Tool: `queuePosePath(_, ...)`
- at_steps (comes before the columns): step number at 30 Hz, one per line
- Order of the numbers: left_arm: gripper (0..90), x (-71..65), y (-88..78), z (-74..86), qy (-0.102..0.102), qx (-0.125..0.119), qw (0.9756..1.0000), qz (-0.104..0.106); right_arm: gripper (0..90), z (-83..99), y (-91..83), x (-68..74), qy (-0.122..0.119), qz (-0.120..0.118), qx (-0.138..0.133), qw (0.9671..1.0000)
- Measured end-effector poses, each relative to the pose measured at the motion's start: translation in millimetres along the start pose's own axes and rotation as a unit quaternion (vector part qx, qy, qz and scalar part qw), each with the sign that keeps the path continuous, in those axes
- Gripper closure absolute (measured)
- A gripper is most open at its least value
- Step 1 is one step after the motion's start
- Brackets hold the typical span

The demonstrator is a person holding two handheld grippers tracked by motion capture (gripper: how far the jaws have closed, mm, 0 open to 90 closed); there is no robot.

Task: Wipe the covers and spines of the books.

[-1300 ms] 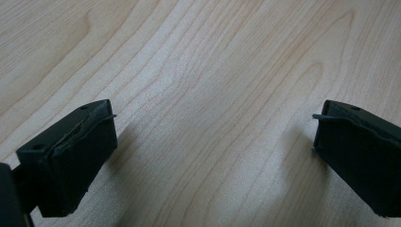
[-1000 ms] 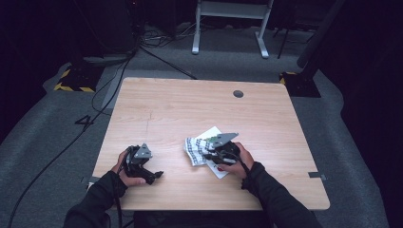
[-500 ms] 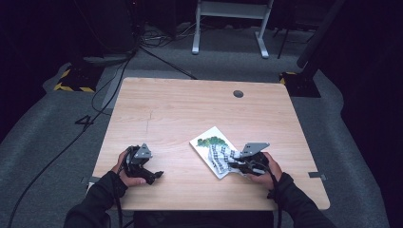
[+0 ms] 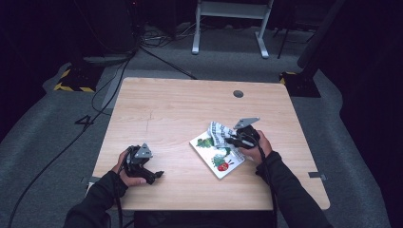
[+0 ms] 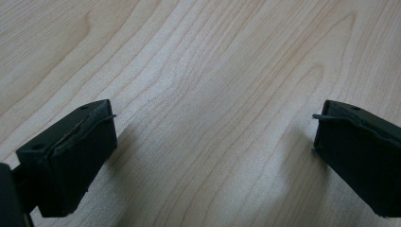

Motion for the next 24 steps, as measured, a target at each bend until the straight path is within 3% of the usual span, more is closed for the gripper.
queuePosePath(3, 0.5, 0.0, 0.0, 0.0, 0.0, 0.0, 1.0, 0.0, 79.9, -10.6, 9.8, -4.0, 0.013, -0.004, 0.0, 0.9999)
queuePosePath(7, 0.5, -0.2, 0.1, -0.2, 0.002, -0.001, 1.0, 0.001, 80.0, -27.4, 23.6, -9.2, 0.012, 0.002, 0.016, 0.9998)
queuePosePath(14, 0.5, 0.0, 0.1, -0.3, 0.005, -0.001, 1.0, 0.001, 80.7, -48.4, 40.0, 6.5, -0.016, -0.006, 0.011, 0.9998)
queuePosePath(17, 0.5, -0.1, 0.1, -0.3, 0.005, -0.001, 1.0, 0.001, 80.6, -54.3, 42.2, 18.0, -0.049, -0.003, 0.017, 0.9987)
queuePosePath(20, 0.5, -0.1, 0.1, -0.3, 0.005, -0.001, 1.0, 0.001, 80.6, -57.1, 41.1, 35.1, -0.078, -0.02, 0.018, 0.9966)
queuePosePath(24, 0.5, -0.6, 0.1, -0.1, 0.004, 0.0, 1.0, 0.002, 80.7, -52.8, 32.8, 67.9, -0.112, -0.051, 0.01, 0.9924)
Point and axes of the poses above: each handheld gripper's, and its own axes: y roughly forward along the jaws, z roughly out of its underside, x roughly to its left, the point moved 8 cm from there along y, roughly forward along the jaws, and after that the axes turned 8 degrees about -y, right-handed, at the moved point
